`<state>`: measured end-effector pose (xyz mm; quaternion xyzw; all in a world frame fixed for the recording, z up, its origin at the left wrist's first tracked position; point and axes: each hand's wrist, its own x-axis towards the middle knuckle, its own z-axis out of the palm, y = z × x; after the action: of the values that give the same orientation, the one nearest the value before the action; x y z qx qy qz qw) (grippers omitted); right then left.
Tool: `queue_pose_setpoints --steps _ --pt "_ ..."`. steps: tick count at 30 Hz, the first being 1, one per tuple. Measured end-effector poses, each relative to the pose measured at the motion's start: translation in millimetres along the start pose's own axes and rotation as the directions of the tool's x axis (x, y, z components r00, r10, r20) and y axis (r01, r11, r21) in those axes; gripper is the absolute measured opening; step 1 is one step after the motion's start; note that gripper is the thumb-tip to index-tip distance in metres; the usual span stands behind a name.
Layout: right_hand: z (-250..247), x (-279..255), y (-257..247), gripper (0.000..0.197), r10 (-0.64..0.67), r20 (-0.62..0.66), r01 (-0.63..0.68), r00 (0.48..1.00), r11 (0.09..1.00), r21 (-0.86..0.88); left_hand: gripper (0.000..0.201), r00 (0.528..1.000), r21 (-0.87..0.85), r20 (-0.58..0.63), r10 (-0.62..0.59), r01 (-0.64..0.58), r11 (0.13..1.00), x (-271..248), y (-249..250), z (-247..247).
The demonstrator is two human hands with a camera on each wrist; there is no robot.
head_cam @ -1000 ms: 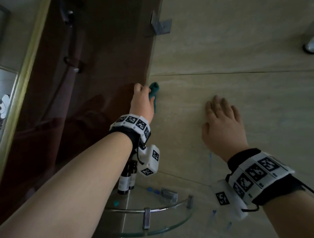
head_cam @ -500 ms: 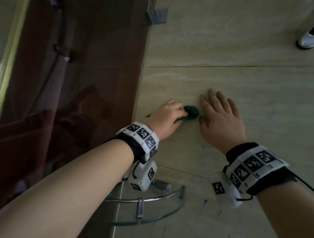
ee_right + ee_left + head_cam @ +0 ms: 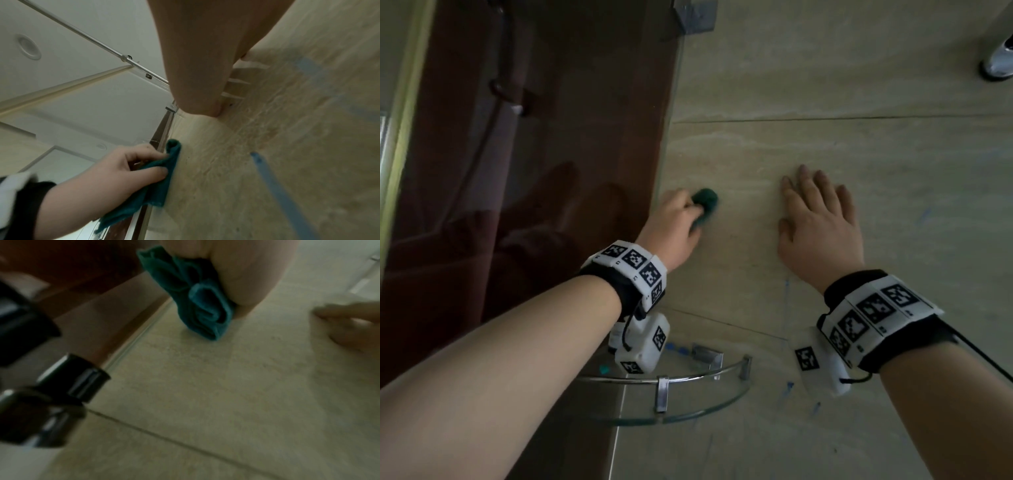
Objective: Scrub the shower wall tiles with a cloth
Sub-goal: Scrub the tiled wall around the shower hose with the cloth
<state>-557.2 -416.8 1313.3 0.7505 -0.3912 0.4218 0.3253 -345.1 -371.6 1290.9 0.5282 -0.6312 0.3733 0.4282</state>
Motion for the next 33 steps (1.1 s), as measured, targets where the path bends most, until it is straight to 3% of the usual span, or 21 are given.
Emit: queue_pose_setpoints --steps 2,4,6,9,12,15,18,21,24,29,33 --pt "1 0 0 0.06 -0.004 -0.002 0.004 1.0 1.0 0.0 0.026 0.974 -0.053 0.085 0.21 -0.206 0.977 -7 13 4" --pt "3 -1 0 0.061 -0.001 -0.02 0.001 1.0 1.0 -0.002 0.024 0.902 -0.089 0.177 0.394 -0.384 0.919 -13 28 11" --pt "3 -1 -1 0.061 -0.002 -0.033 0.002 0.999 1.0 0.007 0.024 0.854 -0.097 0.207 0.477 -0.467 0.879 -13 32 10" --pt "1 -1 -1 0.061 -0.005 -0.024 0.006 1.0 1.0 0.007 0.024 0.918 -0.025 0.225 0.327 -0.33 0.944 -12 24 2" --pt "1 -1 -1 0.06 -0.002 -0.02 0.002 1.0 1.0 -0.001 0.025 0.975 0.131 0.224 -0.011 -0.018 0.991 -11 14 -11" --pt "1 -1 -1 0.06 0.001 -0.016 -0.001 1.0 1.0 0.002 0.019 0.934 0.25 0.21 -0.29 0.235 0.939 -6 9 -21" --pt "1 -1 -1 0.061 0.001 -0.013 -0.001 1.0 1.0 0.005 0.01 0.816 0.327 0.329 -0.475 0.374 0.868 0 9 -28" --pt "2 -1 -1 0.061 0.004 -0.014 -0.003 1.0 1.0 0.014 0.012 0.727 0.365 0.424 -0.541 0.409 0.836 3 15 -28" --pt "3 0 -1 0.061 0.001 -0.019 -0.001 1.0 1.0 0.012 0.024 0.688 0.385 0.467 -0.555 0.407 0.828 5 22 -25" --pt "4 0 0 0.063 -0.005 -0.026 0.005 1.0 1.0 0.015 0.03 0.752 0.251 0.481 -0.45 0.374 0.893 16 45 -19" --pt "4 -1 0 0.062 -0.02 -0.049 0.021 0.999 0.999 0.029 0.023 0.811 -0.009 0.488 -0.322 0.374 0.927 24 67 -15"
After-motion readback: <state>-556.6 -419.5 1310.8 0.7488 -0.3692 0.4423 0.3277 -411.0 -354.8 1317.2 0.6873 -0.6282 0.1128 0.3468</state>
